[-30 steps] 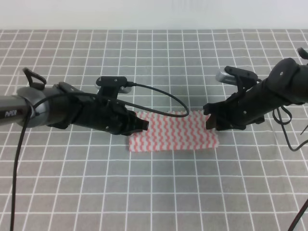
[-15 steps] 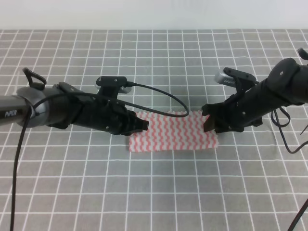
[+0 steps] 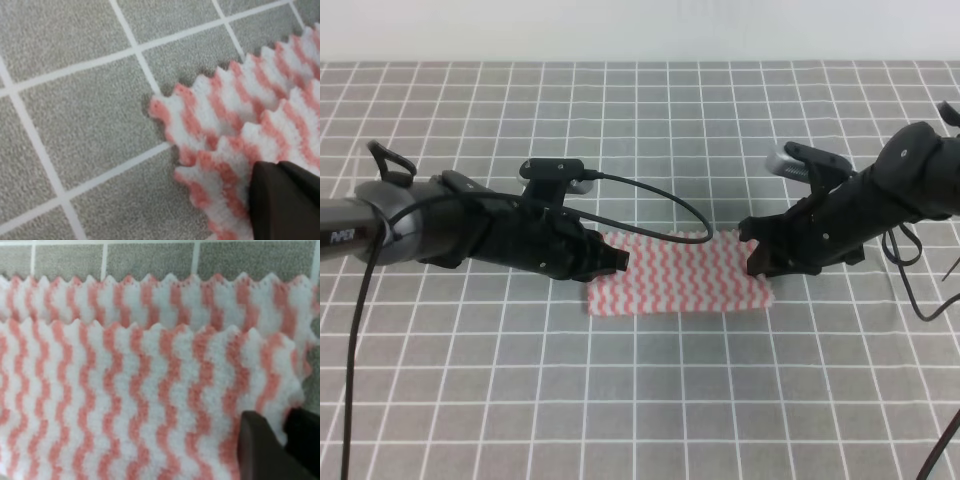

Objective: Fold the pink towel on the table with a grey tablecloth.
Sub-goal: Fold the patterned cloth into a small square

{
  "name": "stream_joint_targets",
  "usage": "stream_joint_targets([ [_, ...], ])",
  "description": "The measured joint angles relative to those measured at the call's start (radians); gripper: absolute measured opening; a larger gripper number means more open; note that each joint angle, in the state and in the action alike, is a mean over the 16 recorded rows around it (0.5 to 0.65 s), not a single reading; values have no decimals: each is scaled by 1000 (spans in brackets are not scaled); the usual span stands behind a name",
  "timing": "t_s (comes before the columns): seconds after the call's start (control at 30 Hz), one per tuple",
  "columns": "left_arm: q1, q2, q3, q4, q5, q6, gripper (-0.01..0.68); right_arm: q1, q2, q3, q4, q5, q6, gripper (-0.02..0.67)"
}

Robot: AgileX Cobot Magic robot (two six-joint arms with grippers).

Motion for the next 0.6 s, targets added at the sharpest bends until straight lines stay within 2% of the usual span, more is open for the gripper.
stream_joint_targets([
  [0.37, 0, -1, 2, 1, 4, 1, -3, 0, 20, -26, -6, 18, 18, 17],
  [0.6, 0, 0, 1, 1, 4, 1, -3, 2, 27, -78, -7, 55, 21, -9],
])
